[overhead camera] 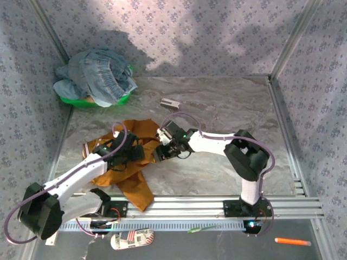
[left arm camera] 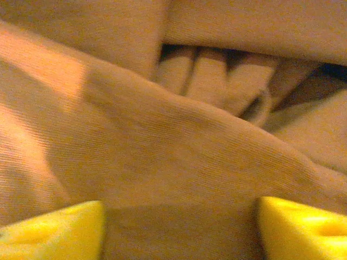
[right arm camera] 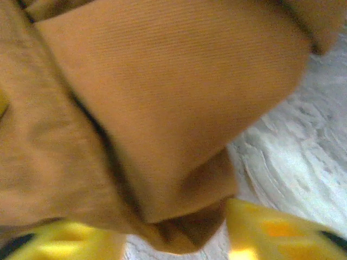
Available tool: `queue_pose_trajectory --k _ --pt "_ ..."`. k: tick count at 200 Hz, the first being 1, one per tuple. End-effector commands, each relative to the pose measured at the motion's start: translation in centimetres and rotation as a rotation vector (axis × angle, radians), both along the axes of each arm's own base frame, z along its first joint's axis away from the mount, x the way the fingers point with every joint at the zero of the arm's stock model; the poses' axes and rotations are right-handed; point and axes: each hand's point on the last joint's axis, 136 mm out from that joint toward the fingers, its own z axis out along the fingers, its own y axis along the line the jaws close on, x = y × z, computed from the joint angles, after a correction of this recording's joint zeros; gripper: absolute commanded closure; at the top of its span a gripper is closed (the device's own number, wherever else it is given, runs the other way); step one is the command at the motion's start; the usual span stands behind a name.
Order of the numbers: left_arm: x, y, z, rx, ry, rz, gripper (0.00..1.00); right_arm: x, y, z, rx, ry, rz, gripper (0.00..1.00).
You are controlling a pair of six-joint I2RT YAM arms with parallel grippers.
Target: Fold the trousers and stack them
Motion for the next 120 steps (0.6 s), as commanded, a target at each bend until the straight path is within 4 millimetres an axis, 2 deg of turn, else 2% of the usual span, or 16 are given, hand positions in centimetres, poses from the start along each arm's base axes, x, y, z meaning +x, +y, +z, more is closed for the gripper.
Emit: queue_pose_trajectory --k 1,17,19,37,53,68,92,109,120 --pt "1.5 -0.8 0.1 -0.044 -0.03 -0.019 0.66 0.5 1.8 1.9 0.065 -0.024 0.062 0.74" --pt "1.8 -0.4 1.0 -0.024 -0.045 -0.029 1.0 0.7 1.3 2.1 0.056 -0.031 0.052 0.97" --pt "1.8 -0.4 1.1 -0.023 -0.048 -0.029 1.0 0.8 1.2 2.2 0.055 -0.034 0.047 1.0" --pt "2.2 0.0 2.9 -0.009 -0.079 -0.042 1.0 2.3 -0.2 3.1 0.04 -0.068 -0.027 1.0" --pt "2.6 0.2 4.9 0.007 -0.11 -0.046 1.0 4.2 -2.0 5.2 0.02 -0.129 -0.109 1.0" --pt "3.0 0.1 6.8 0.003 -0.143 -0.057 1.0 6.2 -4.2 8.4 -0.001 -0.22 -0.18 1.0" --pt "3.6 -0.8 9.3 -0.039 -0.189 -0.076 1.0 8.6 -7.4 15.5 -0.026 -0.415 -0.247 1.0" --pt "4.0 -0.9 10.6 -0.051 -0.219 -0.066 1.0 8.9 -7.4 20.4 0.022 -0.492 -0.236 1.0" --pt "4.0 -0.5 11.0 -0.046 -0.235 -0.045 1.0 8.8 -6.4 21.8 0.042 -0.493 -0.2 1.0"
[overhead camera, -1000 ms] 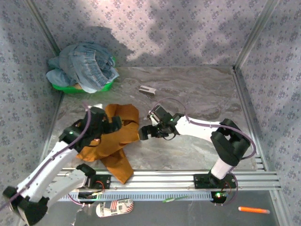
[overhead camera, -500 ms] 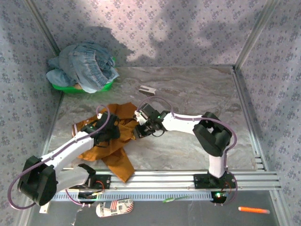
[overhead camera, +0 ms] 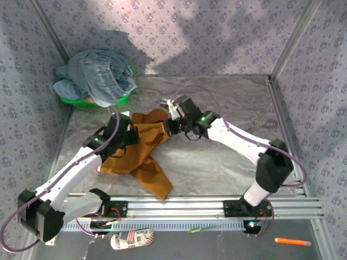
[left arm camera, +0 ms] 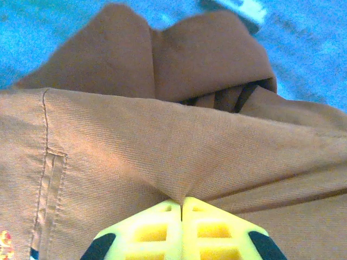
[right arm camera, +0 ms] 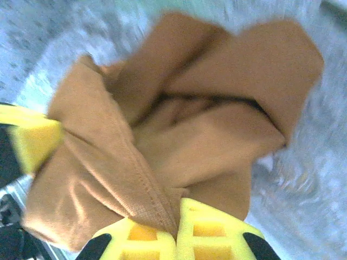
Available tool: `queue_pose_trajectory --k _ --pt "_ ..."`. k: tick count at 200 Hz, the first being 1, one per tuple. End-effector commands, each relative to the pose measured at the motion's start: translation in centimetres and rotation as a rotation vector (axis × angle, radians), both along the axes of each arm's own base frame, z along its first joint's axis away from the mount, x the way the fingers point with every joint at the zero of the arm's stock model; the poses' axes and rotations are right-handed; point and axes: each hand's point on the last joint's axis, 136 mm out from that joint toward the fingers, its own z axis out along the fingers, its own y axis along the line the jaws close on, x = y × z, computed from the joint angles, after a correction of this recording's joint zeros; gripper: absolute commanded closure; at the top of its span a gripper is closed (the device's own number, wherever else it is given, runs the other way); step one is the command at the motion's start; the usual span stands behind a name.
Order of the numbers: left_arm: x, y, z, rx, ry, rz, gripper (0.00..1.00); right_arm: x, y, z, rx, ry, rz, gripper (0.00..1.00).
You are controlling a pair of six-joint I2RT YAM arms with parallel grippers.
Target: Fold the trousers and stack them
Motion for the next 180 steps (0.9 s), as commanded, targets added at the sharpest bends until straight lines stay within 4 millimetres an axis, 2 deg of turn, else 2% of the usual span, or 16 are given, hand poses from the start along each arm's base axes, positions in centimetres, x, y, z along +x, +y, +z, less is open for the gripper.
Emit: queue_pose_trajectory --k 1,21,28,36,45,53,61,77,94,102,111,114,126,146,180 --pt "-0.4 2.3 0.4 0.075 -0.003 0.063 1.0 1.3 -1.9 5.5 -0.041 -0.117 -0.038 1.0" --pt "-0.6 3.8 0.7 0.094 -0.029 0.13 1.0 0.2 2.0 5.0 -0.021 -0.072 0.083 1.0" --pt "-0.9 4.6 0.7 0.104 -0.035 0.159 1.0 -0.5 3.2 3.8 -0.03 -0.026 0.128 0.87" --pt "-1.2 5.6 0.7 0.107 -0.043 0.199 1.0 -0.6 3.5 2.7 -0.06 0.006 0.144 0.7" --pt "-1.6 6.8 0.6 0.104 -0.048 0.24 1.0 -0.1 3.0 1.4 -0.09 0.035 0.116 0.51" --pt "-2.0 7.9 0.3 0.097 -0.047 0.279 1.0 0.2 1.8 0.5 -0.115 0.049 0.079 0.39" --pt "-2.4 8.8 0.1 0.089 -0.046 0.311 1.0 0.6 0.1 -0.2 -0.143 0.06 0.028 0.32" --pt "-3.0 10.4 -0.2 0.078 -0.051 0.361 1.0 0.5 -4.0 -1.6 -0.189 0.081 -0.081 0.24" --pt "-3.3 11.2 -0.4 0.066 -0.055 0.386 1.0 -1.6 -7.4 -3.5 -0.247 0.115 -0.156 0.19" --pt "-3.4 11.4 -0.6 0.066 -0.051 0.391 1.0 -3.3 -7.9 -4.8 -0.261 0.145 -0.148 0.18" --pt "-3.4 11.6 -0.7 0.069 -0.046 0.399 1.0 -5.2 -7.6 -6.2 -0.256 0.185 -0.121 0.18" --pt "-3.4 11.6 -0.8 0.068 -0.046 0.398 1.0 -6.4 -7.6 -7.6 -0.271 0.216 -0.105 0.19" --pt "-3.2 11.6 -0.9 0.066 -0.044 0.398 1.0 -9.7 -6.1 -10.2 -0.275 0.278 -0.022 0.21" --pt "-2.7 11.5 -0.7 0.067 -0.044 0.401 1.0 -14.1 -3.7 -13.3 -0.348 0.319 0.113 0.23" --pt "-2.2 11.3 0.0 0.059 -0.058 0.395 1.0 -17.5 1.6 -15.4 -0.339 0.335 0.266 0.23"
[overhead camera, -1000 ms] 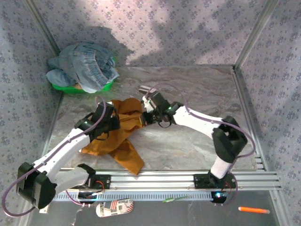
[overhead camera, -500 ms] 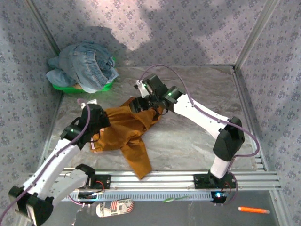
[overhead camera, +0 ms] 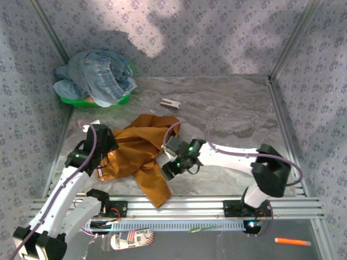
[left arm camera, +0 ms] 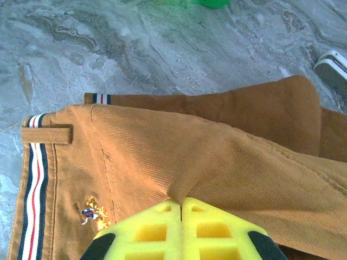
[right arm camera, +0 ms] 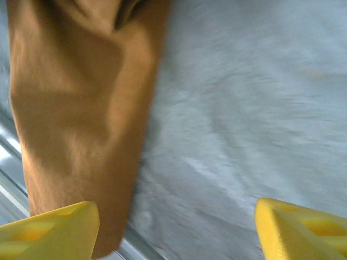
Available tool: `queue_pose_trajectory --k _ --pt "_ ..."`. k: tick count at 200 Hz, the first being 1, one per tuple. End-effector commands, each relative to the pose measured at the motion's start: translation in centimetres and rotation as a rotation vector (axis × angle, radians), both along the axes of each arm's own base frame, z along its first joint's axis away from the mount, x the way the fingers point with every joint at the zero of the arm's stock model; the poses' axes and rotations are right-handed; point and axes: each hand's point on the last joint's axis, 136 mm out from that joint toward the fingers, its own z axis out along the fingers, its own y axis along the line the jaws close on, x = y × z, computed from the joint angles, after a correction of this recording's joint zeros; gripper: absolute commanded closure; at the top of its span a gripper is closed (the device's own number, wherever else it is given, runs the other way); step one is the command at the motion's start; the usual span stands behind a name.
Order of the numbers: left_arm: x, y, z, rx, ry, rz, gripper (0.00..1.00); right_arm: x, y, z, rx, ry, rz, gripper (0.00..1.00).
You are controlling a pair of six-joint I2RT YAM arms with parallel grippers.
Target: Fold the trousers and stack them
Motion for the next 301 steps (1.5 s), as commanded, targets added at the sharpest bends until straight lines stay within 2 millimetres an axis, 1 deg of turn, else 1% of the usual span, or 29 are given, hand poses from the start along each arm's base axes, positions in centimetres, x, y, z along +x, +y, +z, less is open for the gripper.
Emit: queue_pose_trajectory --k 1,23,39,47,64,74,84,93,105,120,149,158,165,170,187,200,225,229,232,236,239,240,249,261,273,277,286,295,301 --pt "0.6 0.3 1.2 0.0 -0.035 0.015 1.0 -1.3 3.5 -0.4 0.057 0.035 0.042 0.23" --pt "0.7 0.2 1.3 -0.005 -0.036 0.016 1.0 -1.6 5.4 -2.2 0.027 0.057 0.068 0.25" --pt "0.7 0.2 1.2 -0.008 -0.035 0.016 1.0 -2.0 5.8 -3.6 0.017 0.09 0.073 0.35" --pt "0.6 0.2 1.1 -0.008 -0.033 0.016 1.0 -2.1 5.8 -3.8 0.012 0.093 0.072 0.45" --pt "0.6 0.4 1.2 -0.003 -0.036 0.017 1.0 -1.6 5.6 -3.2 0.014 0.071 0.056 0.82" --pt "0.6 0.5 1.4 0.002 -0.044 0.021 1.0 -0.9 4.6 -2.8 -0.002 0.044 0.023 1.0" --pt "0.7 0.8 1.9 0.011 -0.056 0.03 1.0 0.3 2.8 -2.4 -0.04 0.008 -0.027 1.0" --pt "0.8 1.1 2.4 0.018 -0.071 0.038 1.0 2.1 0.3 -1.9 -0.095 -0.045 -0.097 1.0" --pt "1.0 1.6 3.5 0.017 -0.101 0.056 1.0 3.7 -4.7 -0.9 -0.207 -0.078 -0.225 1.0" --pt "1.4 2.1 5.1 0.006 -0.158 0.078 1.0 7.4 -10.6 1.2 -0.272 -0.148 -0.405 1.0" --pt "2.0 2.7 7.5 0.019 -0.232 0.094 1.0 13.5 -19.6 6.8 -0.196 -0.228 -0.722 1.0" --pt "2.3 2.7 7.9 0.017 -0.256 0.094 1.0 15.5 -22.8 9.5 -0.158 -0.271 -0.835 1.0" --pt "2.5 2.6 8.3 0.015 -0.275 0.086 1.0 16.5 -24.8 10.9 -0.145 -0.299 -0.898 1.0" --pt "2.6 2.5 8.5 0.012 -0.289 0.078 1.0 17.7 -26.2 12.9 -0.116 -0.338 -0.948 1.0" --pt "3.0 2.1 9.4 0.019 -0.317 0.049 1.0 19.2 -31.2 16.1 -0.091 -0.416 -1.107 1.0" --pt "3.0 1.9 9.9 0.025 -0.348 0.024 1.0 19.4 -34.4 16.9 -0.067 -0.432 -1.218 1.0" --pt "2.2 0.6 9.8 -0.015 -0.371 -0.053 1.0 18.5 -37.9 14.5 -0.068 -0.386 -1.349 1.0" --pt "1.9 0.3 9.5 -0.026 -0.363 -0.065 1.0 17.9 -38.5 12.9 -0.085 -0.353 -1.374 1.0" --pt "1.7 0.1 9.3 -0.033 -0.358 -0.072 1.0 17.6 -39.0 12.3 -0.087 -0.337 -1.394 0.95" --pt "1.3 -0.1 8.8 -0.04 -0.347 -0.078 1.0 17.4 -39.6 11.6 -0.086 -0.32 -1.421 0.85" --pt "1.0 -0.2 8.4 -0.048 -0.34 -0.082 1.0 17.2 -40.1 10.8 -0.083 -0.299 -1.447 0.72" --pt "0.9 -0.3 8.3 -0.051 -0.338 -0.083 1.0 17.2 -40.1 10.8 -0.083 -0.299 -1.447 0.72" --pt "-0.2 -0.7 7.2 -0.069 -0.32 -0.099 1.0 16.7 -41.4 9.6 -0.083 -0.265 -1.504 0.49" --pt "-1.7 -1.2 5.8 -0.094 -0.293 -0.11 1.0 16.3 -42.5 8.8 -0.088 -0.254 -1.544 0.38" --pt "-3.1 -1.8 4.7 -0.13 -0.267 -0.135 1.0 16.3 -42.7 8.8 -0.089 -0.258 -1.543 0.32" --pt "-3.6 -2.1 4.4 -0.147 -0.257 -0.147 0.92 16.4 -42.6 8.9 -0.084 -0.26 -1.537 0.32" --pt "-4.6 -2.7 4.0 -0.183 -0.244 -0.175 0.65 16.6 -41.8 9.2 -0.067 -0.261 -1.512 0.3" --pt "-5.6 -3.0 3.9 -0.207 -0.232 -0.198 0.57 16.7 -40.6 9.5 -0.054 -0.265 -1.474 0.29" --pt "-6.1 -3.0 4.2 -0.218 -0.236 -0.204 0.48 16.6 -39.8 9.6 -0.055 -0.265 -1.444 0.28"
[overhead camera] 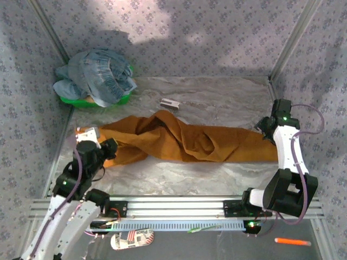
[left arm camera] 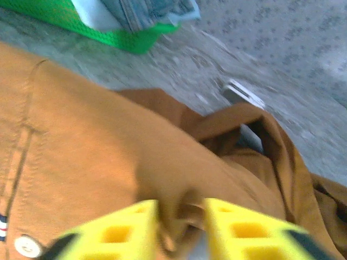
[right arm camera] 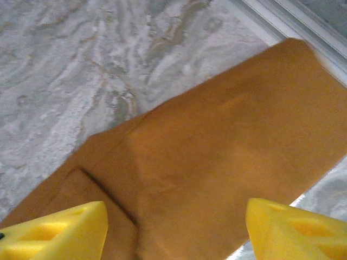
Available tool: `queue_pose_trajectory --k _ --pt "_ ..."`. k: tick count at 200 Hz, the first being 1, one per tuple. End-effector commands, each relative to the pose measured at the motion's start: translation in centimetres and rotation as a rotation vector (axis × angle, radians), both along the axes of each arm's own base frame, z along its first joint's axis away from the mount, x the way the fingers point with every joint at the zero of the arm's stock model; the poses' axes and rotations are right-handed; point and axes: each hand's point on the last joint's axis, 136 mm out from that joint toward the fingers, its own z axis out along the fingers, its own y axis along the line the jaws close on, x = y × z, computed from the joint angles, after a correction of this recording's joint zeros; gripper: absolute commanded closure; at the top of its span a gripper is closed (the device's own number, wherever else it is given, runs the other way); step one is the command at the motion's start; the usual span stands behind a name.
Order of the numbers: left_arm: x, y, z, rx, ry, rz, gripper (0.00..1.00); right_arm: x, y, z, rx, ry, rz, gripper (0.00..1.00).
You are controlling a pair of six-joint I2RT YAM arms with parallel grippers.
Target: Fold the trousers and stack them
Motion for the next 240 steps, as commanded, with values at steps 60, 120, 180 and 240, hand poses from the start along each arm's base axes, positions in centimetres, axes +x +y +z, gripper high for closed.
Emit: queue_pose_trajectory --k 60,120,180,240 --pt "-3.3 0.4 3.7 -0.024 0.01 -0.038 0.2 -0.5 10.8 -2.8 0.124 0.027 0.324 0.25" --pt "5.5 -2.3 1.8 0.129 0.132 -0.002 0.11 -2.4 16.2 -5.7 0.257 0.11 0.463 0.21" --pt "8.5 -2.0 -5.2 0.21 0.299 0.051 0.11 -5.4 20.2 -5.6 0.315 0.125 0.584 0.16" --pt "6.3 -1.2 -9.5 0.207 0.373 0.052 0.82 -3.9 22.0 -6.1 0.329 0.136 0.665 0.39"
